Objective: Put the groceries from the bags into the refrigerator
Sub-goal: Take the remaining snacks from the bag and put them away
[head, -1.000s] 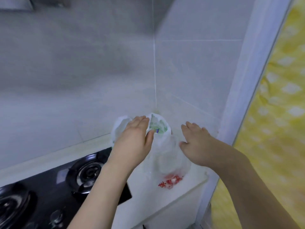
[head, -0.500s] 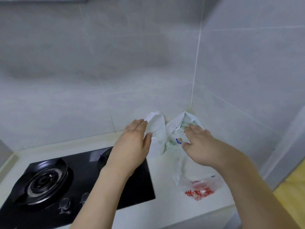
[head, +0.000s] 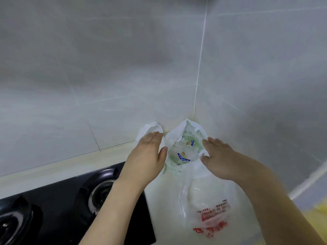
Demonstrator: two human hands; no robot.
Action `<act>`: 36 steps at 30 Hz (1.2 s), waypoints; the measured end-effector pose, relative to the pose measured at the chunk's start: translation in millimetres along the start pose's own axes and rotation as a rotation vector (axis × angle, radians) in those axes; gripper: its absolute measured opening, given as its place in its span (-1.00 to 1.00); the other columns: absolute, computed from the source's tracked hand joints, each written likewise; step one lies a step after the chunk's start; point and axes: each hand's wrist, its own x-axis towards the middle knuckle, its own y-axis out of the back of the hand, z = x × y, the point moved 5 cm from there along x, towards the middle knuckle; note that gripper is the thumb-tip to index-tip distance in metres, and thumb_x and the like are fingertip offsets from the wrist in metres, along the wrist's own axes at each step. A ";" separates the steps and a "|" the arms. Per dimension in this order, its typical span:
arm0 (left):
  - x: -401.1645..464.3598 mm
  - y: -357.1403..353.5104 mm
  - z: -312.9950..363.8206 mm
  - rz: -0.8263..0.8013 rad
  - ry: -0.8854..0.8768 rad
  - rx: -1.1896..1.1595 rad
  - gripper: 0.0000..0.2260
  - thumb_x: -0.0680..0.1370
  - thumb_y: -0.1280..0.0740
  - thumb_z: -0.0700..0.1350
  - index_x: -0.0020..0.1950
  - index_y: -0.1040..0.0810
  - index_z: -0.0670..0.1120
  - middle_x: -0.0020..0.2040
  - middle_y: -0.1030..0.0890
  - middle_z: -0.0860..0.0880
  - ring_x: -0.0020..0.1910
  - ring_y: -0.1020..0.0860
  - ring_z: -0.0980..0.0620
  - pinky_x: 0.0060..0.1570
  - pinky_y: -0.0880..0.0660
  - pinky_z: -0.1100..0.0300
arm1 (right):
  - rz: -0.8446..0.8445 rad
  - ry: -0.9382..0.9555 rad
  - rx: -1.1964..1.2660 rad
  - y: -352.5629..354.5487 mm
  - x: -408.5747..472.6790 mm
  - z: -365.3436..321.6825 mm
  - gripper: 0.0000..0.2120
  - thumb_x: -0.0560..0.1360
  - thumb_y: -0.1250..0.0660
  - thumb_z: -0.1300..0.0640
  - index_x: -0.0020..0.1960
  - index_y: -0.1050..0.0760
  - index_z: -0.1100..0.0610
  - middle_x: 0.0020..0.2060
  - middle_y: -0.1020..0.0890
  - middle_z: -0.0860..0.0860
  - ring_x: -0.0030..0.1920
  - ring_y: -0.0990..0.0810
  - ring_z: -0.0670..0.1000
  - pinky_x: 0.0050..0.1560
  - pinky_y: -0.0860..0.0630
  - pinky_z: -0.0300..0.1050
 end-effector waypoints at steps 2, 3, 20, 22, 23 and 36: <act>20.4 -14.2 -1.0 -0.024 0.006 -0.003 -0.56 0.66 -0.16 0.02 0.54 -0.29 -0.05 0.50 -0.36 0.03 0.48 -0.29 0.03 0.35 -0.30 0.17 | -0.014 0.011 0.005 0.6 25.7 11.8 -0.49 0.66 -0.03 0.05 0.56 -0.03 0.17 0.56 -0.07 0.06 0.56 0.01 0.06 0.50 0.02 -0.05; 30.3 -19.8 -2.5 -0.035 0.013 -0.003 -0.56 0.66 -0.17 0.01 0.54 -0.29 -0.05 0.50 -0.36 0.04 0.48 -0.30 0.03 0.34 -0.30 0.18 | -0.028 0.016 0.015 0.8 38.9 18.2 -0.48 0.66 -0.03 0.05 0.56 -0.02 0.17 0.57 -0.06 0.06 0.56 0.02 0.06 0.51 0.02 -0.06; 179.4 -189.0 -52.3 -0.400 0.146 0.021 -0.55 0.62 -0.25 -0.01 0.51 -0.34 -0.03 0.42 -0.45 -0.02 0.38 -0.41 -0.03 0.28 -0.36 0.17 | -0.157 0.011 0.199 -73.9 263.7 103.9 -0.67 0.62 -0.12 0.11 0.35 -0.34 0.19 0.33 -0.42 0.08 0.32 -0.40 0.10 0.28 -0.39 -0.02; 186.2 -221.7 -57.5 -0.487 0.162 0.050 -0.58 0.59 -0.26 -0.03 0.44 -0.40 -0.07 0.35 -0.50 -0.06 0.32 -0.44 -0.07 0.25 -0.41 0.11 | -0.184 0.012 0.187 -91.5 289.2 108.9 -0.67 0.60 -0.14 0.11 0.34 -0.35 0.16 0.31 -0.43 0.07 0.29 -0.42 0.11 0.26 -0.41 -0.01; 188.3 -237.1 -60.5 -0.526 0.172 0.061 -0.61 0.59 -0.26 -0.03 0.40 -0.42 -0.09 0.32 -0.51 -0.07 0.29 -0.45 -0.08 0.25 -0.42 0.08 | -0.195 0.017 0.185 -100.7 301.0 110.2 -0.68 0.59 -0.15 0.11 0.32 -0.36 0.15 0.29 -0.44 0.06 0.26 -0.44 0.11 0.22 -0.43 -0.01; 182.2 -344.9 -93.7 -0.715 0.121 0.362 -0.65 0.53 -0.33 0.01 0.27 -0.46 -0.08 0.17 -0.54 -0.08 0.18 -0.47 -0.12 0.23 -0.39 0.02 | -0.160 -0.043 0.072 -191.4 387.3 124.1 -0.53 0.56 -0.20 0.15 0.44 -0.22 0.17 0.37 -0.32 0.14 0.32 -0.35 0.19 0.26 -0.37 0.06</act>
